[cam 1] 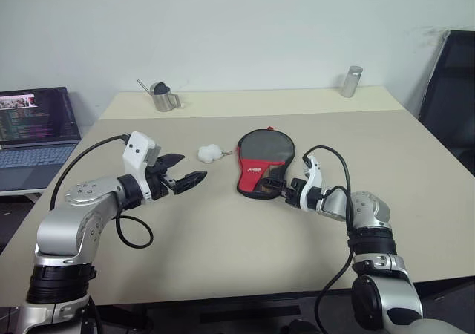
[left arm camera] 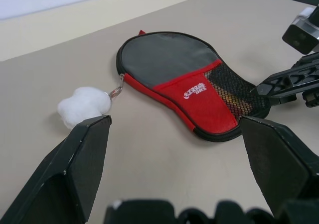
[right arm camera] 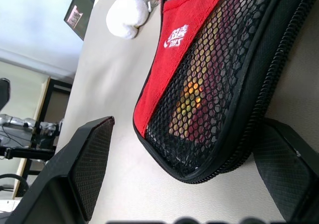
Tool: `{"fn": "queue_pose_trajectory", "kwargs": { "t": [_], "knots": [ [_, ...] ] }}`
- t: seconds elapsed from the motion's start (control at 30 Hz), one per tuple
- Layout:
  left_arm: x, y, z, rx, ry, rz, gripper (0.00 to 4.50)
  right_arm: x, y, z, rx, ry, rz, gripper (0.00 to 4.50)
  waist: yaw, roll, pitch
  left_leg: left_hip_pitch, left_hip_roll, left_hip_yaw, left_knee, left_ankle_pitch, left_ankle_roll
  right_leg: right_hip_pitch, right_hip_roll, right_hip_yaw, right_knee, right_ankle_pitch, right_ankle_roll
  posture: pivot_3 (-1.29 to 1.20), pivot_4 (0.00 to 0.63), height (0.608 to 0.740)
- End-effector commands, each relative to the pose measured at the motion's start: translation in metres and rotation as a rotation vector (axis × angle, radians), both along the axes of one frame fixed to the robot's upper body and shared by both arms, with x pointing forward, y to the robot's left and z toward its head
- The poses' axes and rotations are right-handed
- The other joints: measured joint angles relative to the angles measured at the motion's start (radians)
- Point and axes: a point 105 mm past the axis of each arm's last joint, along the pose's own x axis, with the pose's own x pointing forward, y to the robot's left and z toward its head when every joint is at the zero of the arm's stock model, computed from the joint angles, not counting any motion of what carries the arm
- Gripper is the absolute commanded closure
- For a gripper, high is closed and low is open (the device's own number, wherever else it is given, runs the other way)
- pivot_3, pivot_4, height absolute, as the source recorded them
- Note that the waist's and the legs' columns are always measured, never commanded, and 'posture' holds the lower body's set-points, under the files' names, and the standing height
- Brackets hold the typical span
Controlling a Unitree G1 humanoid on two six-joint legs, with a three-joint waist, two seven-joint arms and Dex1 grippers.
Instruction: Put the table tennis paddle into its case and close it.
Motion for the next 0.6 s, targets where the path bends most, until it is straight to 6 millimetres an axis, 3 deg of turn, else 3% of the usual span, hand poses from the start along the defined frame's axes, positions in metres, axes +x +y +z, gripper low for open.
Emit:
{"fn": "queue_pose_trajectory", "kwargs": {
  "t": [0.03,0.4,0.6],
  "knots": [
    [-0.002,-0.003,0.015,0.014,-0.058,-0.014,0.0,0.009,-0.004,0.012,-0.005,-0.054,-0.041,0.66,0.0,0.0,0.0,0.0,0.0,0.0,0.0,0.0,0.0,0.0,0.0,0.0,0.0,0.0,0.0,0.0,0.15,0.74],
    [0.003,-0.008,0.014,0.015,-0.061,-0.031,0.0,0.015,-0.015,0.006,-0.036,-0.041,-0.11,4.34,0.0,0.0,0.0,0.0,0.0,0.0,0.0,0.0,0.0,0.0,0.0,0.0,0.0,0.0,0.0,0.0,0.15,0.74],
    [0.006,-0.01,0.012,0.017,-0.059,-0.038,0.0,0.015,-0.019,0.003,-0.058,-0.029,-0.129,4.46,0.004,0.0,0.0,0.0,0.0,0.0,0.0,0.0,0.0,0.001,0.0,0.0,0.0,0.0,0.0,0.0,0.15,0.74]
  ]
}}
